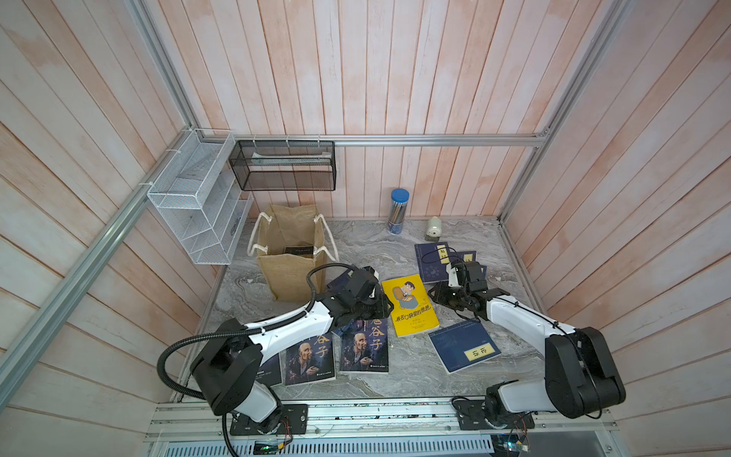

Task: Put the books into the canvas bag
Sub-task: Pick up the book from the center of the board.

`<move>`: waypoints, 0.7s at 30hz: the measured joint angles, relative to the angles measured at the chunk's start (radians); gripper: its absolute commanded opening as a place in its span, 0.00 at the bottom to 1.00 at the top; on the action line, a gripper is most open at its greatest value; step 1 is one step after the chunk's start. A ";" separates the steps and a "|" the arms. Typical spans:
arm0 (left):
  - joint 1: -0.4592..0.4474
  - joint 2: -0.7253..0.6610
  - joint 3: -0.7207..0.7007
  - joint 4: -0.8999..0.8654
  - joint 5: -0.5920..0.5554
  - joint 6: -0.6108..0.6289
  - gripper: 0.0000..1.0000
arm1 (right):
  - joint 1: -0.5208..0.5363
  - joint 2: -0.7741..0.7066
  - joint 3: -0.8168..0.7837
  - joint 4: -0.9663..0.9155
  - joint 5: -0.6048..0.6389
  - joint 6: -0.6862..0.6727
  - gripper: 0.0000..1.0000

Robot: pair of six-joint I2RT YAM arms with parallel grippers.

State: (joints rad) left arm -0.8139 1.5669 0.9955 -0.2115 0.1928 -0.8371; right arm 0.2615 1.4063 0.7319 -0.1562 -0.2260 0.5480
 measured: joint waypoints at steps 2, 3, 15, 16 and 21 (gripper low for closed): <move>-0.005 0.040 0.016 0.013 0.002 -0.056 0.49 | -0.003 0.008 -0.004 0.014 -0.007 -0.008 0.41; -0.007 0.068 0.029 0.019 0.007 -0.081 0.49 | -0.002 0.019 -0.005 0.027 -0.012 -0.011 0.41; -0.023 0.273 0.138 0.082 0.040 -0.201 0.49 | -0.002 0.056 -0.099 0.081 -0.034 -0.003 0.37; -0.023 0.279 0.138 0.085 0.034 -0.209 0.49 | -0.002 0.056 -0.099 0.083 -0.035 -0.002 0.37; -0.023 0.314 0.138 0.095 -0.004 -0.244 0.49 | -0.002 0.069 -0.099 0.097 -0.046 -0.002 0.36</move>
State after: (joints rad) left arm -0.8371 1.8812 1.1332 -0.1162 0.1886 -1.0813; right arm 0.2596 1.4757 0.6327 -0.0593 -0.2722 0.5457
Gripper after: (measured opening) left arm 0.492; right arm 0.365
